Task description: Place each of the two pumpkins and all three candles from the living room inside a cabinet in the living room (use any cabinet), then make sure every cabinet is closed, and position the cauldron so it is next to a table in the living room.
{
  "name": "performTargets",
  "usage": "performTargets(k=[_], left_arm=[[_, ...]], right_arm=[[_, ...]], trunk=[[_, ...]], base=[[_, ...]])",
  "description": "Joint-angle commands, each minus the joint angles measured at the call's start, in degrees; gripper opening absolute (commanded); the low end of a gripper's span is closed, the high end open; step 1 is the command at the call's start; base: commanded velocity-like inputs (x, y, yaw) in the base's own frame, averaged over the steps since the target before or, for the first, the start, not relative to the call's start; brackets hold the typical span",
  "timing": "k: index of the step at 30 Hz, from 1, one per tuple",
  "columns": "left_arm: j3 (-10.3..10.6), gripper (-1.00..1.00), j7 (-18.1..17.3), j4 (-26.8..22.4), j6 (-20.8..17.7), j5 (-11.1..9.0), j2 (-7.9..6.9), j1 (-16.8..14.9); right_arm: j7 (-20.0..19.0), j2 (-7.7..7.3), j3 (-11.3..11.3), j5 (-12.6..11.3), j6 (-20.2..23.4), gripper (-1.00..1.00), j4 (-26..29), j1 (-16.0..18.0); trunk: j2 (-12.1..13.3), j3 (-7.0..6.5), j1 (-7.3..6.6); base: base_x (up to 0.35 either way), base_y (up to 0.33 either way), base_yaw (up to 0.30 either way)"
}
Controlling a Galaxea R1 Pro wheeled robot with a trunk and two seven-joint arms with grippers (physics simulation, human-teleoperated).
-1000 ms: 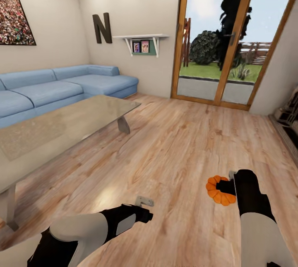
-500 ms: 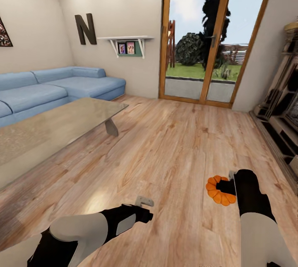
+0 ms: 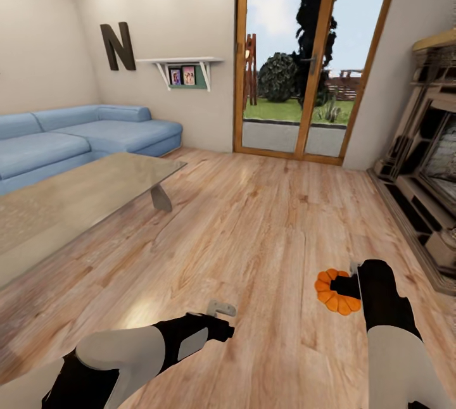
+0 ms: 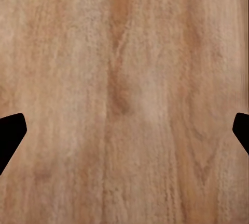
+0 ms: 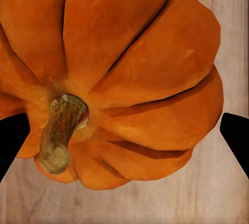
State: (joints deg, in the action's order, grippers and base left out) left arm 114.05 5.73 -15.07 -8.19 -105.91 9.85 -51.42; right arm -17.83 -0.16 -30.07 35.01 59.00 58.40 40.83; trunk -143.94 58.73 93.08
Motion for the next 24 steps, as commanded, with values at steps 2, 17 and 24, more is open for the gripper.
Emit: performTargets(k=[2,17,24], left_arm=[[0.21,1.0,0.33,-0.13,-0.07,-0.26,-0.01,-0.08],[0.21,1.0,0.36,-0.36,-0.07,-0.37,0.08,-0.08],[0.15,1.0,0.33,-0.35,-0.07,-0.23,0.15,-0.08]], right_arm=[[-0.55,0.09,-0.03,0.58,0.16,-1.0,0.02,0.01],[-0.54,0.3,-0.01,0.5,0.2,-1.0,-0.1,-0.01],[-0.62,0.47,-0.04,0.51,0.22,-1.0,-0.78,0.04]], trunk=[[-0.03,0.0,-0.01],[-0.03,-0.21,-0.01],[-0.03,-0.42,-0.01]], base=[[0.0,0.0,-0.09],[0.0,0.0,-0.119],[0.0,0.0,-0.235]])
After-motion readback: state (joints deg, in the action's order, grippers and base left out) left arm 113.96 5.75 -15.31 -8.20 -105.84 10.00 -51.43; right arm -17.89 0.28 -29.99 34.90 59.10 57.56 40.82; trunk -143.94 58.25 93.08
